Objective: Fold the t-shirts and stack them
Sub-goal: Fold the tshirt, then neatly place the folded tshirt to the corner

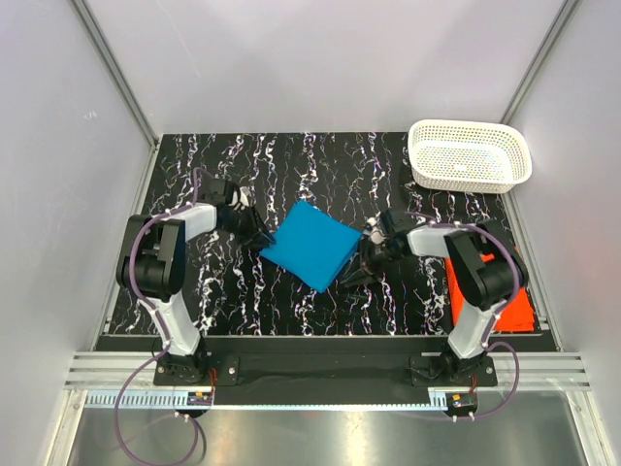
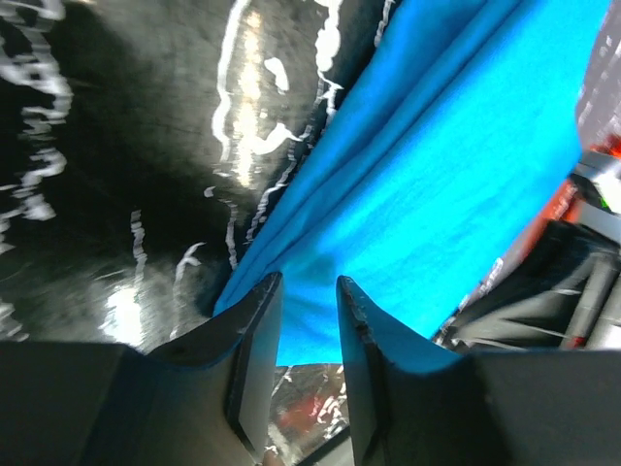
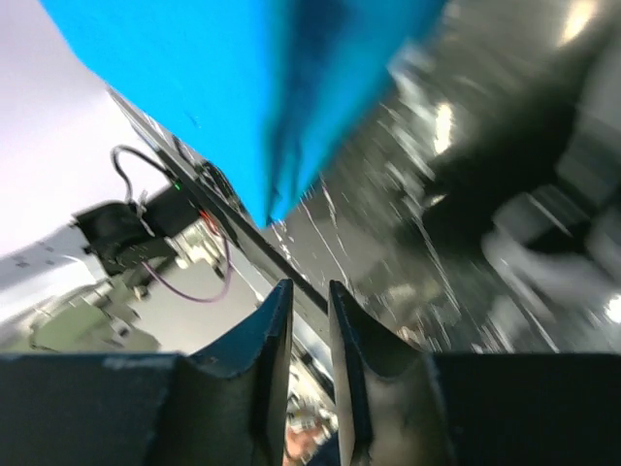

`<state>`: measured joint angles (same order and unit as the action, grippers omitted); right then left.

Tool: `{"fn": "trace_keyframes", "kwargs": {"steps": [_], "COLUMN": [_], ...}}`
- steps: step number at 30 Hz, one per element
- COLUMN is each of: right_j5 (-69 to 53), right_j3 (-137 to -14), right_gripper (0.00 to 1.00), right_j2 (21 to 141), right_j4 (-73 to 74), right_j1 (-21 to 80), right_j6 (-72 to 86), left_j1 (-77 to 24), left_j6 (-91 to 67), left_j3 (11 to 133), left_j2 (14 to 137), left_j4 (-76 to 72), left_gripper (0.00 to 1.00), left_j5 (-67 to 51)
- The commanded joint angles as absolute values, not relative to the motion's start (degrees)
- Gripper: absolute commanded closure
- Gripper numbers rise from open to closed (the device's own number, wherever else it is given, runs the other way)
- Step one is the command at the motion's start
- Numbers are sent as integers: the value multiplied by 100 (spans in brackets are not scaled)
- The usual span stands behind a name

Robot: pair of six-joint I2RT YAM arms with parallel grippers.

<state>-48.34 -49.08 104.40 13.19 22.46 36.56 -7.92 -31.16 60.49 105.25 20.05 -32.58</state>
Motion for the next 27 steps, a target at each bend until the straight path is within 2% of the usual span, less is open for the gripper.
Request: {"fn": "trace_keyframes", "kwargs": {"steps": [1, 5, 7, 11, 15, 18, 22, 27], "right_j5": [-4650, -4229, -4070, -3833, -3691, -3709, -3806, -3823], "right_j3": [-4720, -4623, -4605, -4710, -4807, -4834, -4834, -4702], "right_gripper": [70, 60, 53, 46, 43, 42, 42, 41], "right_j2": [9748, 9212, 8957, 8667, 8455, 8358, 8244, 7972], "right_j4": [1590, 1871, 1933, 2205, 2461, 2496, 2636, 2786], "right_j1": [1882, 1609, 1451, 1266, 1230, 1230, 1239, 1230], "right_j6": [3709, 3735, 3779, 3709, 3612, 3647, 3595, 3446], "left_j1": [-756, -773, -852, -1230, -1835, -2529, -3697, -4551], "left_j6": [-2918, -3207, -3523, -4313, -6242, -7745, -8893, -8851], "left_j3": [6038, 5775, 5521, 4880, 3398, 2325, 1679, 2204], "left_j2": [9933, 9055, 8529, 7633, 6524, 5725, 5572, 6449], "left_j4": [2206, 2276, 2259, 2180, 1112, 110, -570, -809], "left_gripper": [61, 49, 46, 38, 34, 33, 33, 35], "left_j5": [-2585, -2207, -2101, -1864, -1653, -899, 339, 712]}}
